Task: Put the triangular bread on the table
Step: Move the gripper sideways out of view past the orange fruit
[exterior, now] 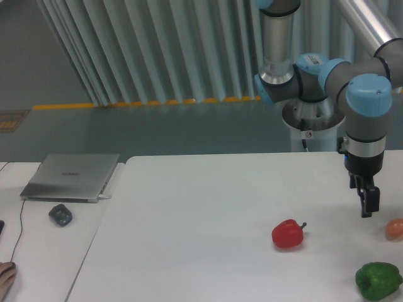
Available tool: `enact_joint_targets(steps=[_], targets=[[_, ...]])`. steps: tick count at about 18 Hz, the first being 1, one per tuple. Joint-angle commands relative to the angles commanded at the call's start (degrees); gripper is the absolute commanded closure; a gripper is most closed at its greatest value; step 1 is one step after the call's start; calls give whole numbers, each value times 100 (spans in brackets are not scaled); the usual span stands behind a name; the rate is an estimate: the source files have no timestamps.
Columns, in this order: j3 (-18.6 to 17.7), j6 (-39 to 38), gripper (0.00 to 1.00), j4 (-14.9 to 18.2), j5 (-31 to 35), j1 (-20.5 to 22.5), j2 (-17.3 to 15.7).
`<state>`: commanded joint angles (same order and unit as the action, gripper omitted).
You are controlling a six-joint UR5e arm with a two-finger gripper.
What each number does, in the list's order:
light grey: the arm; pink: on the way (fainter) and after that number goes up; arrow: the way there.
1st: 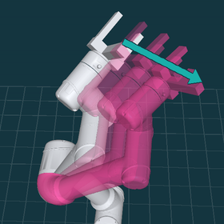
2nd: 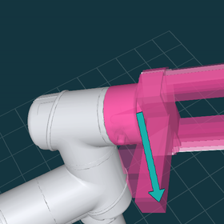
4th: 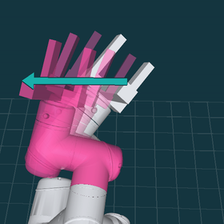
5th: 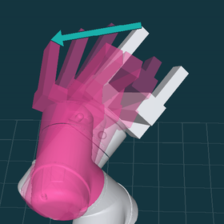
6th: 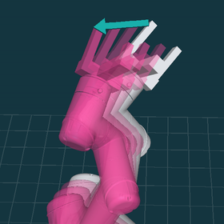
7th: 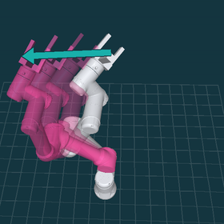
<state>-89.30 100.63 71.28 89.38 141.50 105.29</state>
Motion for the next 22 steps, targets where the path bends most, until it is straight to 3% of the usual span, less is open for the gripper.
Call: enact_joint_targets(steps=[5, 11, 19, 22], targets=[[-105, -17, 0, 0, -35, 26, -9], [-501, -88, 0, -97, -474, 474, -175], [-519, -378, 0, -105, -466, 703, -290], [-484, -290, 0, -342, -475, 1036, -308]])
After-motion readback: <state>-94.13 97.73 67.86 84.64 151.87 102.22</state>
